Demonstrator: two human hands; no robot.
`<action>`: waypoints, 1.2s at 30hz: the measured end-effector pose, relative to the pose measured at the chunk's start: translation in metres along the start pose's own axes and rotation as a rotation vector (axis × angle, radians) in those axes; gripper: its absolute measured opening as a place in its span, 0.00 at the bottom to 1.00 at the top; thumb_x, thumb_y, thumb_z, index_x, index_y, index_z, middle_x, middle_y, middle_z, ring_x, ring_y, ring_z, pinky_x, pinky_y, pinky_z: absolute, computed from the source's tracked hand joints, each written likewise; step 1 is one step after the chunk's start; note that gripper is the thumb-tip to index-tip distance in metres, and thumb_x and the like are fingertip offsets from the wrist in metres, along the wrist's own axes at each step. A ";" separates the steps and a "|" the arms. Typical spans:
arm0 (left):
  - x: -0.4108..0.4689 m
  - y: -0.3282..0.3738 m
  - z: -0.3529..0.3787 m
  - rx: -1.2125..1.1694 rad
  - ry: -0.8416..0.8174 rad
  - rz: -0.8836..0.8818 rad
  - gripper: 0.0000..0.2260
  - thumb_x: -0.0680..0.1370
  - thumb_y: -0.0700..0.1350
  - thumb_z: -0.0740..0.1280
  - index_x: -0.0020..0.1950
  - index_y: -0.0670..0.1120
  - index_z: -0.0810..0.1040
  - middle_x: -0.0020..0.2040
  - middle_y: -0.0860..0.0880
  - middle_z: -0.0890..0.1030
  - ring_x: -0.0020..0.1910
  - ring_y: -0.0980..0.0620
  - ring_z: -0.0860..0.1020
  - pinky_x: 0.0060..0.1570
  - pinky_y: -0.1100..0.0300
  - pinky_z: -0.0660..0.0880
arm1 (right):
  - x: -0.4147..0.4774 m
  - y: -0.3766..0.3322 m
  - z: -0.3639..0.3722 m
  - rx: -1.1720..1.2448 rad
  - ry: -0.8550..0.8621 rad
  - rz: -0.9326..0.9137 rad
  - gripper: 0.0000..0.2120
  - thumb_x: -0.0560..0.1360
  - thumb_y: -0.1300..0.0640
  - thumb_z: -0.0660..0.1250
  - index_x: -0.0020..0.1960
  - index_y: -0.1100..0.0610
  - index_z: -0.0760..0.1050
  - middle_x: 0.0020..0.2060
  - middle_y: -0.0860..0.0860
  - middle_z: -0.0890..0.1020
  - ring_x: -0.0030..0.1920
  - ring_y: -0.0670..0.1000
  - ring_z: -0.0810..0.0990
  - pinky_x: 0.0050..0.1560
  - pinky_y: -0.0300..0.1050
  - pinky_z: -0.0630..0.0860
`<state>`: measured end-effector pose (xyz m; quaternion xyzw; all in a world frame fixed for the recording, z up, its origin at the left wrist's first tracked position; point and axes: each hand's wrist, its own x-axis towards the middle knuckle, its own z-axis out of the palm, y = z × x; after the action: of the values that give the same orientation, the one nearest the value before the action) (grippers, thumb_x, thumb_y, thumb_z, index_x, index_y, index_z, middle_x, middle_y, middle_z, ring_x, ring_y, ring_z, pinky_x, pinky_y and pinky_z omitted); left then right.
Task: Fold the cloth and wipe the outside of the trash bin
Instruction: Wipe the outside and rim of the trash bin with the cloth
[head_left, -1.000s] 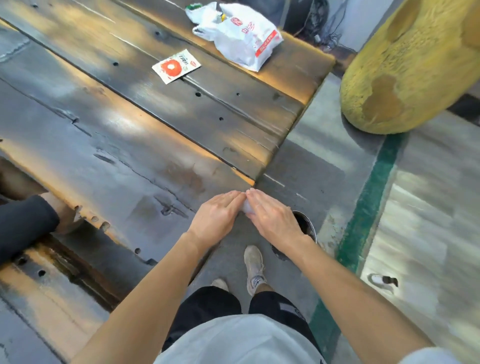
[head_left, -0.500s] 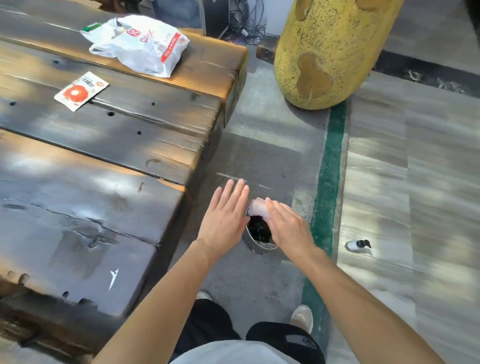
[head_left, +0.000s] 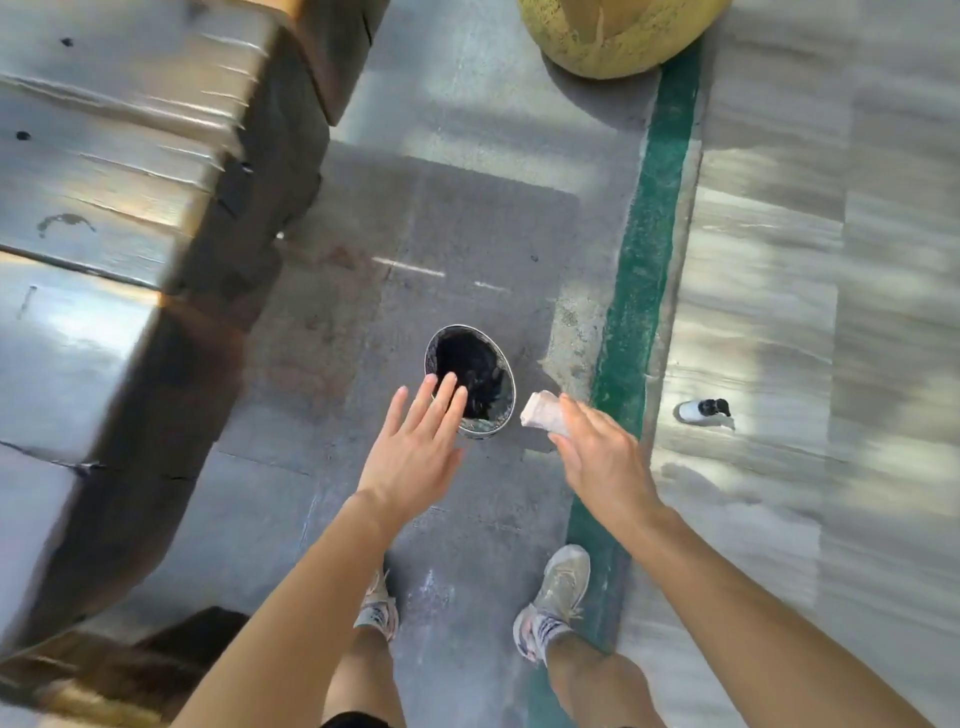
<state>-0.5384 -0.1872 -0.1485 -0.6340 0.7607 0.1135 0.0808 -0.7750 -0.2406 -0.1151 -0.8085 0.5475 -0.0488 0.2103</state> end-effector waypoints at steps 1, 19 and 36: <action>0.000 -0.004 -0.002 0.020 -0.006 0.011 0.31 0.81 0.53 0.61 0.80 0.42 0.56 0.81 0.44 0.56 0.79 0.42 0.54 0.75 0.40 0.56 | 0.000 -0.001 0.000 0.008 0.004 0.006 0.24 0.75 0.59 0.71 0.68 0.65 0.71 0.60 0.59 0.80 0.58 0.60 0.79 0.56 0.55 0.78; 0.083 -0.128 0.337 0.123 0.004 0.210 0.33 0.83 0.53 0.55 0.81 0.43 0.42 0.81 0.46 0.41 0.80 0.43 0.42 0.76 0.36 0.45 | 0.048 0.008 0.388 0.171 0.111 0.212 0.20 0.72 0.62 0.73 0.63 0.61 0.75 0.72 0.55 0.69 0.44 0.60 0.83 0.40 0.53 0.81; 0.115 -0.132 0.369 0.187 0.021 0.291 0.36 0.82 0.56 0.55 0.80 0.43 0.37 0.81 0.46 0.38 0.80 0.46 0.40 0.74 0.33 0.45 | 0.079 0.050 0.398 -0.113 -0.200 0.115 0.08 0.71 0.64 0.72 0.48 0.57 0.76 0.50 0.47 0.70 0.29 0.47 0.67 0.31 0.44 0.79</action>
<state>-0.4375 -0.2173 -0.5432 -0.5080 0.8525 0.0463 0.1143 -0.6641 -0.2133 -0.5078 -0.7870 0.5712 0.0751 0.2207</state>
